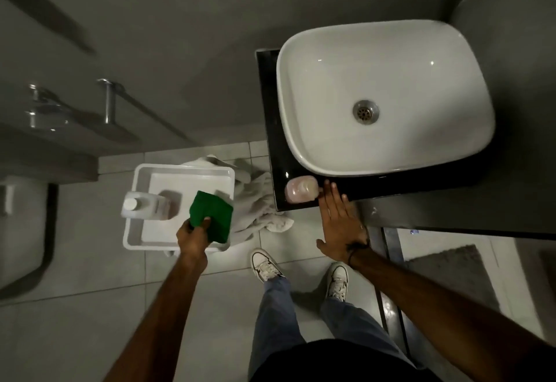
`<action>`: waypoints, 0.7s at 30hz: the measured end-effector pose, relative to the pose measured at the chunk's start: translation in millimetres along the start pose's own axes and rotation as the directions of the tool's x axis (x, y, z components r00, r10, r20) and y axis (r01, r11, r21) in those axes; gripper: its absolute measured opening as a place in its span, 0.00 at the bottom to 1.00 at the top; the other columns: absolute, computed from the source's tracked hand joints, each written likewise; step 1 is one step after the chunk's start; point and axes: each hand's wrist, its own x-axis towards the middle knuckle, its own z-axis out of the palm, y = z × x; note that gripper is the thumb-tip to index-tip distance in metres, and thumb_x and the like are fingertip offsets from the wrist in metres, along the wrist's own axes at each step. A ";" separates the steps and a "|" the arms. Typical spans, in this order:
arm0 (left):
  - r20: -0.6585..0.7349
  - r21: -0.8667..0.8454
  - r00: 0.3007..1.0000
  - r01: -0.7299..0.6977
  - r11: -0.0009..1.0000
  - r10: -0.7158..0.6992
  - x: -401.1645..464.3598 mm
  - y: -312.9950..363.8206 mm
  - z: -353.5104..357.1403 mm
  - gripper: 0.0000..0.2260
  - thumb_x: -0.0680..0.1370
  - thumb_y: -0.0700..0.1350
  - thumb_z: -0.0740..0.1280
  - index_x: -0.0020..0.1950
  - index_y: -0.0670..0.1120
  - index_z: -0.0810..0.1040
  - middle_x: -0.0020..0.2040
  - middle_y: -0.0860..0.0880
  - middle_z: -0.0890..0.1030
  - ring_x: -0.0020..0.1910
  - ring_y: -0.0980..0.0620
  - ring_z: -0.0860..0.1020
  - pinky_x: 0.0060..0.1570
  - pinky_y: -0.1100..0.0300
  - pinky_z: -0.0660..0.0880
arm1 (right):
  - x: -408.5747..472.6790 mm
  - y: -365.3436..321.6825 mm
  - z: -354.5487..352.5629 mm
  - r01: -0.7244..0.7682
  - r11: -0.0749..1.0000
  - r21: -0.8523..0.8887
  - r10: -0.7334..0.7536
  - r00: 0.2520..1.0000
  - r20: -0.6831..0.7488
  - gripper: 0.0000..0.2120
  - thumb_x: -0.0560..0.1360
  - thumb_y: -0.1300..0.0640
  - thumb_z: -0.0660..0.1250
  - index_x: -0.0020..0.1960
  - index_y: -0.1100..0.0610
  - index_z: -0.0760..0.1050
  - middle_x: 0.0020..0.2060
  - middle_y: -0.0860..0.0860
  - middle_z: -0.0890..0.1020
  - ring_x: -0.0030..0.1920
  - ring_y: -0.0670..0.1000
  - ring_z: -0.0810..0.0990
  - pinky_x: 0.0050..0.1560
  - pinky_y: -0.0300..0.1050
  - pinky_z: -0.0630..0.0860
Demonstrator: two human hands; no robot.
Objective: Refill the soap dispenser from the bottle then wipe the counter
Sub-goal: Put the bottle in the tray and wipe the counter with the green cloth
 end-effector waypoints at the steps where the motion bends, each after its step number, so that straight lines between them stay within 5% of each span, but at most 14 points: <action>1: 0.021 -0.011 1.000 -0.005 1.000 0.006 -18.6 -2.8 -0.3 0.17 0.79 0.37 0.69 0.67 0.36 0.75 0.65 0.36 0.79 0.64 0.36 0.78 0.63 0.40 0.77 | -4.6 3.4 -0.6 0.023 0.999 0.030 -0.023 1.000 0.008 0.59 0.69 0.37 0.68 0.79 0.63 0.34 0.78 0.62 0.34 0.79 0.62 0.33 0.80 0.58 0.42; 4: 0.093 -0.111 0.996 0.003 0.994 0.007 -75.2 -18.3 4.0 0.16 0.79 0.35 0.68 0.67 0.35 0.75 0.64 0.36 0.79 0.63 0.36 0.78 0.64 0.38 0.76 | -22.8 13.2 1.2 0.098 0.972 0.215 -0.099 0.995 -0.009 0.53 0.72 0.40 0.67 0.80 0.61 0.36 0.79 0.57 0.34 0.80 0.57 0.35 0.80 0.52 0.42; 6: 0.140 -0.171 0.990 0.031 0.985 -0.006 -110.4 -32.2 13.0 0.16 0.79 0.35 0.67 0.67 0.34 0.75 0.64 0.36 0.80 0.63 0.37 0.79 0.61 0.40 0.77 | -36.4 14.9 0.0 0.091 0.881 0.464 -0.087 0.996 -0.029 0.45 0.75 0.41 0.66 0.81 0.60 0.47 0.81 0.54 0.43 0.81 0.54 0.46 0.78 0.47 0.49; 8: 0.225 -0.219 0.974 0.066 0.973 -0.016 -141.4 -49.1 28.4 0.15 0.80 0.35 0.66 0.67 0.35 0.76 0.62 0.37 0.82 0.61 0.38 0.80 0.55 0.45 0.81 | -50.5 15.5 -6.0 -0.044 0.624 0.780 -0.021 0.997 0.073 0.33 0.75 0.40 0.68 0.75 0.54 0.67 0.75 0.51 0.67 0.74 0.52 0.66 0.70 0.44 0.64; 10: 0.329 -0.240 0.944 0.105 0.965 -0.021 -170.5 -63.6 51.1 0.14 0.80 0.35 0.66 0.65 0.37 0.77 0.60 0.37 0.84 0.58 0.39 0.83 0.50 0.49 0.83 | -62.6 19.1 -14.4 -0.243 0.183 0.953 -0.093 0.960 0.262 0.18 0.73 0.38 0.71 0.57 0.47 0.79 0.55 0.42 0.82 0.61 0.50 0.77 0.56 0.40 0.72; 12: 0.425 -0.235 0.905 0.116 0.965 -0.005 -193.9 -74.7 78.2 0.13 0.80 0.36 0.66 0.64 0.39 0.78 0.59 0.38 0.84 0.56 0.41 0.85 0.49 0.49 0.83 | -69.0 32.5 -15.8 -0.403 -0.171 0.899 -0.283 0.894 0.347 0.18 0.74 0.42 0.73 0.58 0.52 0.81 0.52 0.45 0.86 0.59 0.51 0.82 0.58 0.46 0.77; 14: 0.507 -0.209 0.862 0.104 0.972 0.017 -211.2 -81.2 106.0 0.13 0.80 0.37 0.66 0.64 0.39 0.79 0.59 0.38 0.84 0.58 0.41 0.84 0.54 0.47 0.82 | -75.1 52.6 -13.7 -0.469 -0.342 0.815 -0.347 0.868 0.355 0.20 0.75 0.51 0.74 0.63 0.58 0.79 0.57 0.54 0.85 0.60 0.55 0.82 0.64 0.55 0.78; 18: 0.541 0.051 0.837 -0.129 0.990 0.081 -224.3 -80.4 154.3 0.11 0.78 0.43 0.72 0.60 0.45 0.81 0.56 0.41 0.85 0.52 0.43 0.85 0.47 0.50 0.83 | -82.3 102.9 -2.6 -0.403 -0.508 0.761 -0.099 0.905 0.413 0.16 0.72 0.62 0.75 0.59 0.60 0.81 0.56 0.57 0.85 0.55 0.55 0.85 0.53 0.53 0.83; 21: 0.225 0.306 0.930 -0.350 0.885 0.290 -210.2 -64.7 170.8 0.15 0.74 0.44 0.76 0.57 0.45 0.76 0.48 0.45 0.81 0.48 0.42 0.81 0.46 0.47 0.81 | -79.9 157.0 1.9 -0.292 -0.546 0.786 0.173 0.878 0.446 0.13 0.73 0.64 0.74 0.57 0.60 0.80 0.53 0.58 0.85 0.43 0.53 0.85 0.36 0.44 0.83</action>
